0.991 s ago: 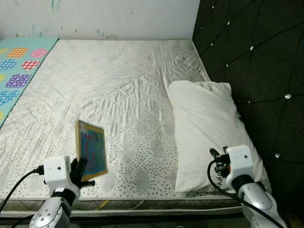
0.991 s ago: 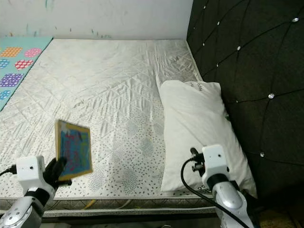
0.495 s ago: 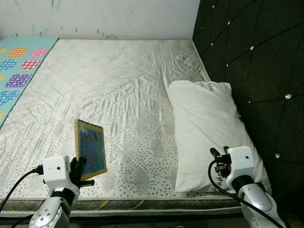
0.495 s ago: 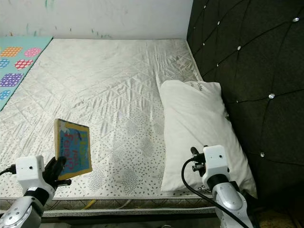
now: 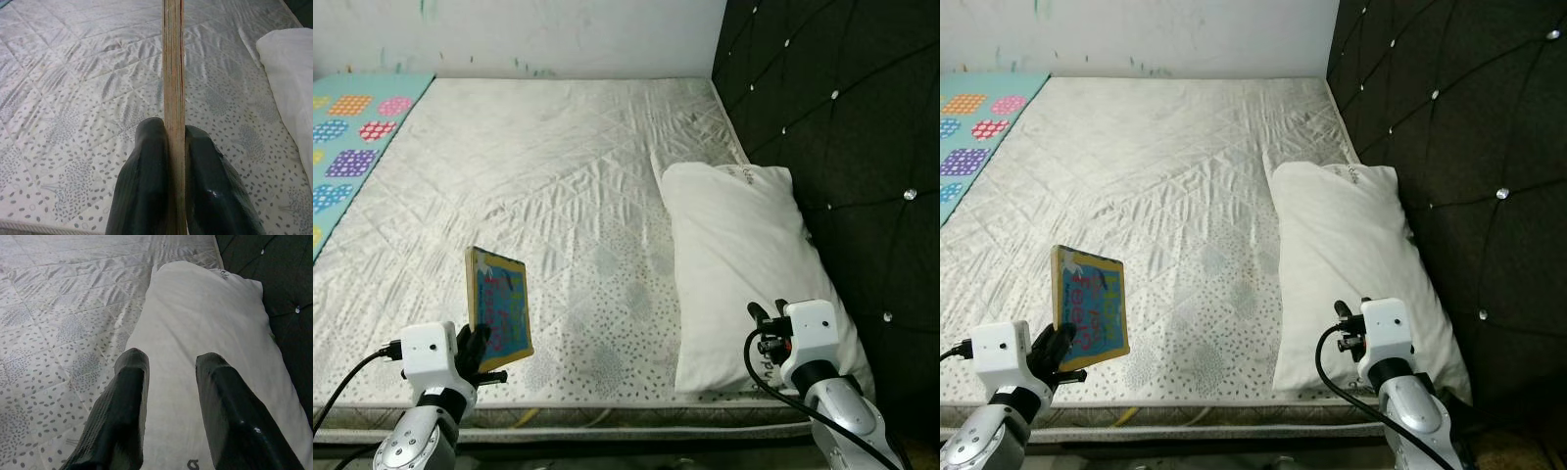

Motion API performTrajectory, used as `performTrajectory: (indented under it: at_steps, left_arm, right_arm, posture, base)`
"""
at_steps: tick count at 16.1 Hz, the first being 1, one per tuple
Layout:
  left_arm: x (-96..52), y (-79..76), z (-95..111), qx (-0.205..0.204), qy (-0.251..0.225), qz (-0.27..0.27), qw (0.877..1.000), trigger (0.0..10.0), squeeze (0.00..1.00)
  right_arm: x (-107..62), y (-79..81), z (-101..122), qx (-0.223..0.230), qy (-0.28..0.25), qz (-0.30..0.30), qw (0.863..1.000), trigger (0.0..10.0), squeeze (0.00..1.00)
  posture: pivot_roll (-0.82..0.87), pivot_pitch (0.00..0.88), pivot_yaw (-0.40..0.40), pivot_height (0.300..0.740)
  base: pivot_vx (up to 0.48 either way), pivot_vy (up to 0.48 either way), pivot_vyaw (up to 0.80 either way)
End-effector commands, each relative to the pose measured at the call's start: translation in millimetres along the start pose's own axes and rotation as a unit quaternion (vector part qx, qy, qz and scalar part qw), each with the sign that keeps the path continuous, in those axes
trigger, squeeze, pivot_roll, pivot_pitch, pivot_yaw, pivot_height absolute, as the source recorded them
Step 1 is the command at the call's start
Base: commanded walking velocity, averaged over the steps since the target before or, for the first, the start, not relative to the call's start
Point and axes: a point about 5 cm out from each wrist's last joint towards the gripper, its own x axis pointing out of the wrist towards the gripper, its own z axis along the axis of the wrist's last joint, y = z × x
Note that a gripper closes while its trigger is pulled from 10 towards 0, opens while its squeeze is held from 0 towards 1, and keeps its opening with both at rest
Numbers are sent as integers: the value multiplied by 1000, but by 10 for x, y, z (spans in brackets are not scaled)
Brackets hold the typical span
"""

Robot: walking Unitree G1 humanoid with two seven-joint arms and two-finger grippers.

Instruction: Clean up the room

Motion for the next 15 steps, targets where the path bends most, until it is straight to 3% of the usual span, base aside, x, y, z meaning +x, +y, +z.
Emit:
performTrajectory:
  at_steps: [1, 6, 7, 9, 15]
  left_arm:
    - [3, 19, 46, 6, -14, 3, 1000, 10000, 0]
    - [2, 43, 65, 2, -22, 17, 1000, 10000, 0]
    - [2, 47, 70, 2, -24, 20, 1000, 10000, 0]
    - [-4, 56, 93, -1, -33, 25, 999, 10000, 0]
    - [-16, 92, 119, 4, -42, 45, 998, 10000, 0]
  right_arm:
    - [-8, -5, -28, 3, 5, 2, 1000, 10000, 0]
    - [4, 7, -9, -2, 1, 10, 1000, 10000, 0]
    - [20, 35, 25, -27, -12, 29, 999, 10000, 0]
    - [77, 83, 131, -60, -39, 53, 996, 10000, 0]
    - [199, 13, 260, -72, -62, 53, 994, 10000, 0]
  posture:
    - [-136, 118, -2, 658]
    - [-138, 120, -6, 598]
    - [-138, 120, -6, 588]
    - [-139, 122, -8, 588]
    - [-135, 124, -11, 588]
  base:
    - [0, 0, 0]
    - [0, 0, 0]
    - [0, 0, 0]
    - [0, 0, 0]
    - [0, 0, 0]
